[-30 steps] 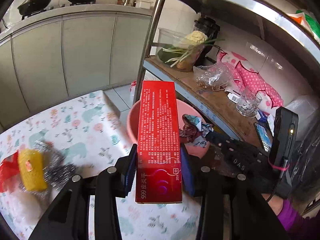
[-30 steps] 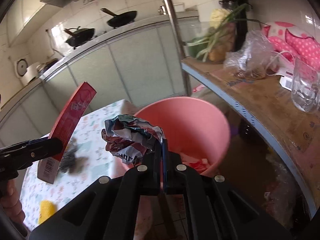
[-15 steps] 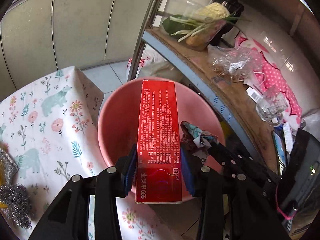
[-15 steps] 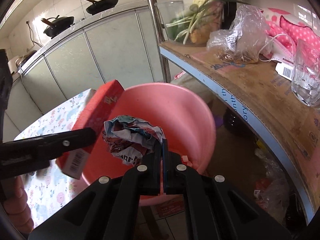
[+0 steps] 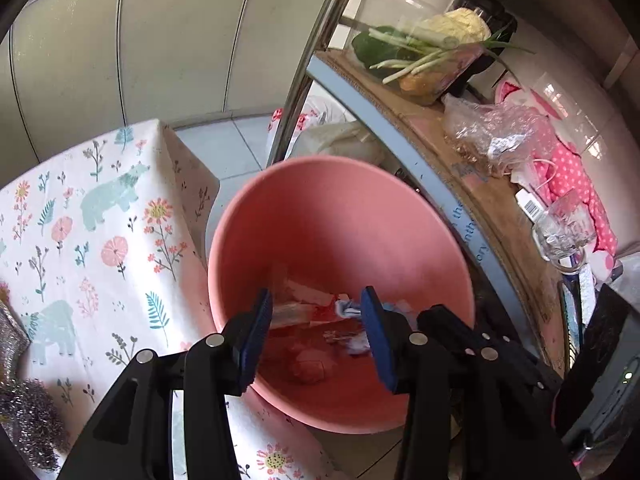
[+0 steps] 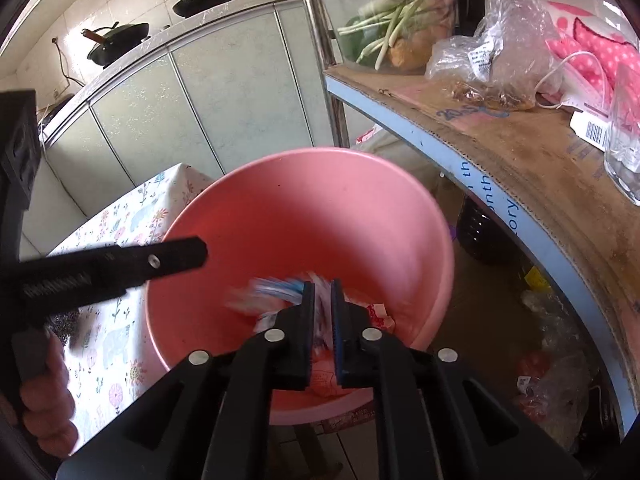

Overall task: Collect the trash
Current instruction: 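Carry red box and foil wrapper into the pink bucket and open both tools, then move both open tools back over the trash on the table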

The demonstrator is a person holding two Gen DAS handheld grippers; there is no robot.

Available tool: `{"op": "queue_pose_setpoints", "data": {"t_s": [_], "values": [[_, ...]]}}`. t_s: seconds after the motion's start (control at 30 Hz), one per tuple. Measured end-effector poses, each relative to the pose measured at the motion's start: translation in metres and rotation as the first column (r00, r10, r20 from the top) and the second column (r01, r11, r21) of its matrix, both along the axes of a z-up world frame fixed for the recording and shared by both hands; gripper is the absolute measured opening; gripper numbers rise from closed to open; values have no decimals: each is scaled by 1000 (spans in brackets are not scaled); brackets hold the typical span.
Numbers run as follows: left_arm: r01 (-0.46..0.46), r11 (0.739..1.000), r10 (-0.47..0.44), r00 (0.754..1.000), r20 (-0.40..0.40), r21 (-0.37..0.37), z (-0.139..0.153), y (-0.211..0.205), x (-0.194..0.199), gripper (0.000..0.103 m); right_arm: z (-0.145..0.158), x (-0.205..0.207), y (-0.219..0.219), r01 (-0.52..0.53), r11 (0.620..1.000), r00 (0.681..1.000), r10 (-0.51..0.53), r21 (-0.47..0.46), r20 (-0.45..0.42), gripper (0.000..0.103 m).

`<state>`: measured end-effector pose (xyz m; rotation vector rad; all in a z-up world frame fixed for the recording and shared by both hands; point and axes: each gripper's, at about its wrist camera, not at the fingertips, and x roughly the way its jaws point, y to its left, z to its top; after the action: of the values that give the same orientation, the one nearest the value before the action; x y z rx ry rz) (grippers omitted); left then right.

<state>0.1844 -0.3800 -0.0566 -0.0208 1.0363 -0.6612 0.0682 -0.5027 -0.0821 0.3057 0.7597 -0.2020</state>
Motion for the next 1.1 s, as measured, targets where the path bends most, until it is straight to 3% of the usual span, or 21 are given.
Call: {"op": "queue_pose_setpoints", "data": {"t_s": [0.23,0.4,0.67,0.97,1.1], "values": [[4,999,0,998,67,-47,38,24,-19,47,21,-21,8,-14,1000,997,13,9,76,14],[13,999,-8,994,113,-39,60,54,-48,47,33,-38,30,-60,998,990,58,16,127,14],[12,1000,-13,985,172,3,81,118,-92,48,51,-61,93,-255,966,961,250,31,116,14],[-55,995,32,963,268,78,102,223,-132,48,62,-79,171,-459,889,881,454,8,131,14],[-119,988,90,961,262,97,94,265,-147,48,51,-77,200,-546,834,838,541,81,78,14]]}}
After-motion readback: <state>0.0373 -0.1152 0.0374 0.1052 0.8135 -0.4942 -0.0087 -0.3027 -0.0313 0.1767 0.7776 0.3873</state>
